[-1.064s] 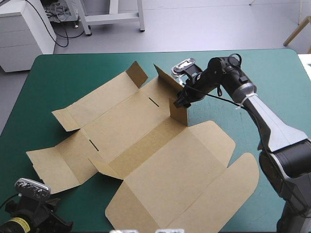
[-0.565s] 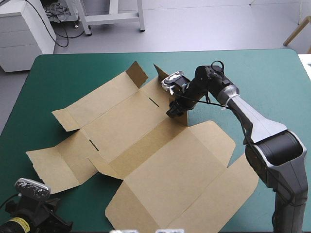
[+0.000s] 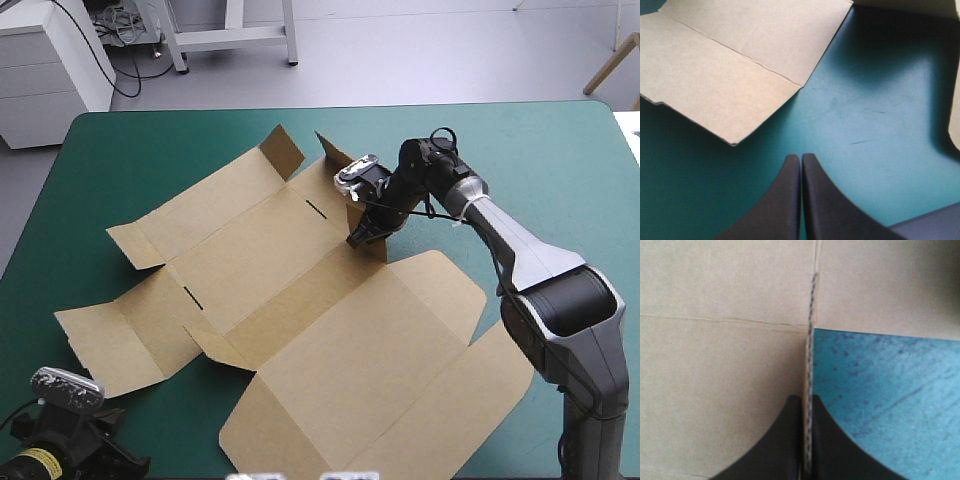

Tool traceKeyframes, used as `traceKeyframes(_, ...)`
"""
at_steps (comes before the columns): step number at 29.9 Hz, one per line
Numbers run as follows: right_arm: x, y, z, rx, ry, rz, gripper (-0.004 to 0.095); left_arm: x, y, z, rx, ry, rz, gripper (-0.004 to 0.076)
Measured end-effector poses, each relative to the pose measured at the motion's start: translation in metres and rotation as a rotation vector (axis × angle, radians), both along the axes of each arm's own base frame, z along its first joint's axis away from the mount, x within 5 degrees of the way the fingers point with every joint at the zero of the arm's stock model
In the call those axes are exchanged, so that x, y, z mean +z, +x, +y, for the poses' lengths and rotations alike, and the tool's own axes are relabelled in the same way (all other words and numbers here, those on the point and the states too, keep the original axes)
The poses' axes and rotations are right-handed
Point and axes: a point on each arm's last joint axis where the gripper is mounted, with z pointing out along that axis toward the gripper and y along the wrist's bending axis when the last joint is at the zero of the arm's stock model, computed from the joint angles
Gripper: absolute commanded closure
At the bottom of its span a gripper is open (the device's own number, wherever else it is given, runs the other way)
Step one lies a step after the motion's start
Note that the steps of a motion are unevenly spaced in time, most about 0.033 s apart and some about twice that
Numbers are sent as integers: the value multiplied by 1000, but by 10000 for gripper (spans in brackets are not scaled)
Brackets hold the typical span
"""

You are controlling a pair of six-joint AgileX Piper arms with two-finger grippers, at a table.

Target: Fold the box

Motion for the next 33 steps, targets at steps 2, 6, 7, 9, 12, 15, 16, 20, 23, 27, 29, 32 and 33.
traceKeyframes(2, 0, 0, -1, 2, -9, -4, 922, 1, 0, 0, 0, -1, -4, 734)
traceKeyframes(6, 0, 2, -2, 11, -31, -23, 922, 18, -3, 1, 0, -21, -59, 734)
traceKeyframes(7, 0, 2, -3, 26, -38, -33, 922, 24, -4, 1, 0, -29, -79, 734)
traceKeyframes(9, 0, 3, -2, 69, -49, -56, 922, 35, -6, 2, 0, -42, -116, 734)
traceKeyframes(12, 2, 7, -1, 166, -70, -115, 928, 48, -9, 3, 0, -57, -158, 734)
traceKeyframes(15, 2, 14, 3, 245, -75, -176, 927, 51, -10, 4, 0, -61, -168, 734)
traceKeyframes(16, 2, 16, 5, 269, -73, -195, 927, 51, -10, 4, 0, -60, -166, 734)
traceKeyframes(20, 4, 24, 21, 433, -49, -293, 928, 51, -11, 4, 0, -59, -163, 734)
traceKeyframes(23, 6, 28, 42, 574, -9, -383, 928, 51, -11, 4, 1, -59, -163, 734)
traceKeyframes(27, 10, 27, 73, 727, 39, -481, 928, 51, -11, 4, 1, -58, -161, 734)
traceKeyframes(29, 9, 25, 87, 789, 45, -522, 928, 51, -11, 4, 1, -58, -161, 734)
traceKeyframes(32, 6, 22, 102, 856, 54, -559, 928, 51, -11, 4, 1, -58, -161, 734)
traceKeyframes(33, 4, 21, 106, 873, 56, -563, 928, 51, -11, 4, 1, -58, -161, 734)
